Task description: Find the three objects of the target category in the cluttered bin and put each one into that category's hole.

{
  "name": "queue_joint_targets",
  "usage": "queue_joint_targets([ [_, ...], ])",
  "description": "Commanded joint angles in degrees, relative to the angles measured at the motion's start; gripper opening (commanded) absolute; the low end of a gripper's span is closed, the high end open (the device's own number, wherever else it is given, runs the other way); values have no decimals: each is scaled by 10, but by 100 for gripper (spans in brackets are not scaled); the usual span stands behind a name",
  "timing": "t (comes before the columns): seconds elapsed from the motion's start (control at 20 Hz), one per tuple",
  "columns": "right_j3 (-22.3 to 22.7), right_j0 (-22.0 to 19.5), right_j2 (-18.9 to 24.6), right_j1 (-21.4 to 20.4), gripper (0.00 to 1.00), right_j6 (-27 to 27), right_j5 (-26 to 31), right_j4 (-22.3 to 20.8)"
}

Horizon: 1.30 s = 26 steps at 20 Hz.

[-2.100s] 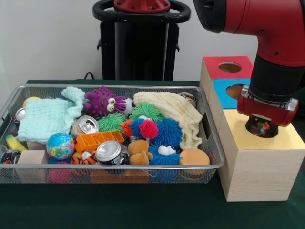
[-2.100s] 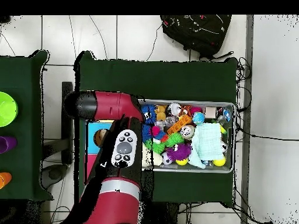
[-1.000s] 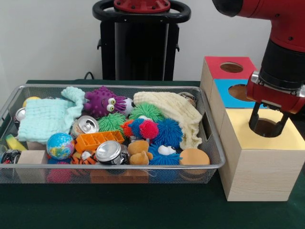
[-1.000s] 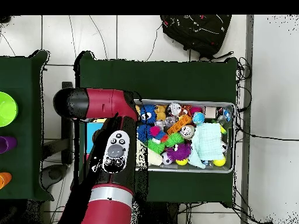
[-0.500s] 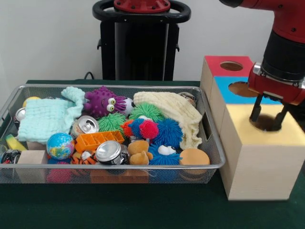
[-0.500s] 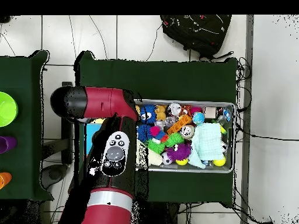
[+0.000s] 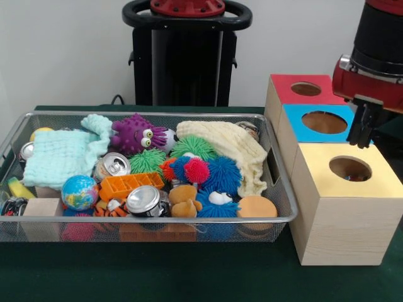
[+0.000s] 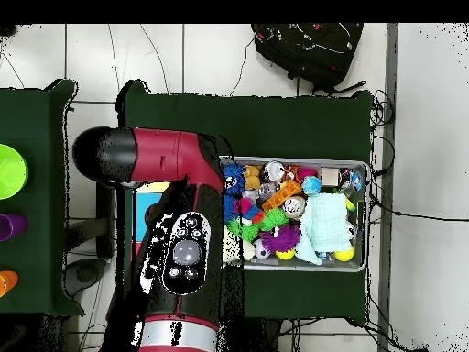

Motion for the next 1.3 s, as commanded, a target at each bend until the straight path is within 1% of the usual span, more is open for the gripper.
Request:
queue_joint_targets([
  [0.05, 19, -24, 15, -35, 0, 30, 69, -18],
  [0.15, 8, -38, 7, -77, 0, -3, 154, -27],
  [0.2, 9, -49, 9, -93, 0, -28, 178, -32],
  [0.25, 16, -63, 15, -105, 0, -55, 186, -35],
  [0.35, 44, -86, 26, -128, 0, -95, 177, -36],
  [0.45, 74, -105, 38, -145, 0, -127, 147, -37],
  [0.6, 114, -145, 72, -151, 0, -177, 94, -34],
  [0.75, 145, -167, 91, -161, 0, -191, 42, -45],
  [0.85, 145, -173, 98, -171, 0, -200, 36, -61],
  [1.0, 133, -174, 101, -186, 0, -196, 62, -83],
  [1.1, 138, -178, 111, -190, 0, -196, 58, -91],
  [1.2, 146, -180, 118, -196, 0, -191, 42, -101],
  [1.3, 137, -181, 122, -196, 0, -189, 50, -114],
])
